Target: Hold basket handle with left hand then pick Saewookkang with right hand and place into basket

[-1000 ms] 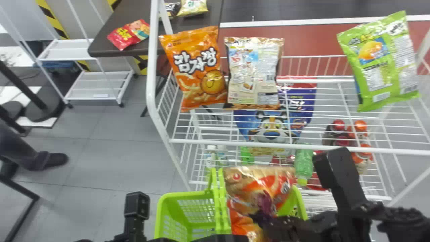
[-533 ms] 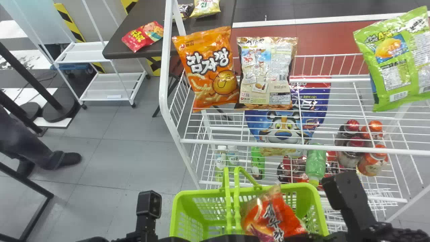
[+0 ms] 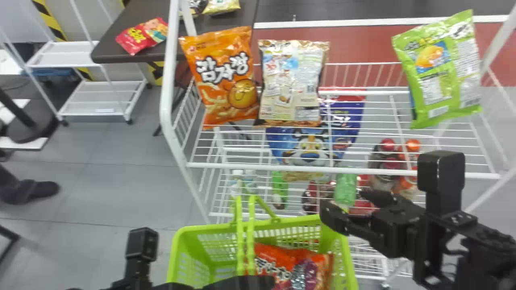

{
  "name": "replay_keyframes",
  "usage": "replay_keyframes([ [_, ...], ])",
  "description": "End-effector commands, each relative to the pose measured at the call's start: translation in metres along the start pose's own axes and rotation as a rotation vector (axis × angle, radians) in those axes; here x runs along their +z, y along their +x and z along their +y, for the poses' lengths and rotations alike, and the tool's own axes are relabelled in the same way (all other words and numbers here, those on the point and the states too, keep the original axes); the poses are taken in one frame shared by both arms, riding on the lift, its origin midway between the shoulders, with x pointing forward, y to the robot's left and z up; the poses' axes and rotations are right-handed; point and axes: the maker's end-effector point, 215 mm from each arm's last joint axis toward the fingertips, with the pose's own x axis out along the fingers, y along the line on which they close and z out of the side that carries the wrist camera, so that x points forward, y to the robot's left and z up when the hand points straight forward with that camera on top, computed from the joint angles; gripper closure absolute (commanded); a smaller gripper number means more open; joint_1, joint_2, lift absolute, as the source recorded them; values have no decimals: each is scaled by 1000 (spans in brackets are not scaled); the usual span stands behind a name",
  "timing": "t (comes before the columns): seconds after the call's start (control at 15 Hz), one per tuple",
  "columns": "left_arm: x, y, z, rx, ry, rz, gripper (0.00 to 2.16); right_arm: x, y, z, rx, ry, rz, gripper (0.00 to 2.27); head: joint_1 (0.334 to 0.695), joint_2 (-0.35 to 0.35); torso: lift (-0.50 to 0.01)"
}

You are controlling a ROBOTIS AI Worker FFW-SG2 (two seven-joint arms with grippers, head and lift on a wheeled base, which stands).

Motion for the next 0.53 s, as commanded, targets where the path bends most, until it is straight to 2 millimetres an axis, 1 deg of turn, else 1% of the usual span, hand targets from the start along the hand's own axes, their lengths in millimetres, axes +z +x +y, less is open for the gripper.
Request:
replay_keyframes([
  [0.0, -3, -2, 1, 2, -35, -2, 2152, 28, -3, -32, -63, -39, -159, 43, 695, 11, -19],
  [0.07, -3, -1, 1, 1, -36, -3, 2152, 41, -8, -40, -87, -75, -242, 43, 695, -11, -19],
  [0.13, -3, -2, 2, 1, -41, -4, 2152, 49, -14, -46, -106, -100, -313, 43, 695, -29, -19],
  [0.2, -3, -2, 3, 1, -45, -6, 2152, 45, -15, -50, -108, -104, -350, 43, 695, -60, -19],
  [0.27, -3, -2, 4, 0, -48, -7, 2152, 41, -17, -53, -112, -110, -379, 43, 695, -72, -19],
  [0.4, -2, -1, 4, -5, -50, -9, 2152, 38, -26, -49, -113, -135, -461, 46, 695, -89, -19],
  [0.47, -2, -1, 4, -5, -50, -9, 2152, 31, -26, -48, -113, -137, -465, 46, 695, -99, -19],
])
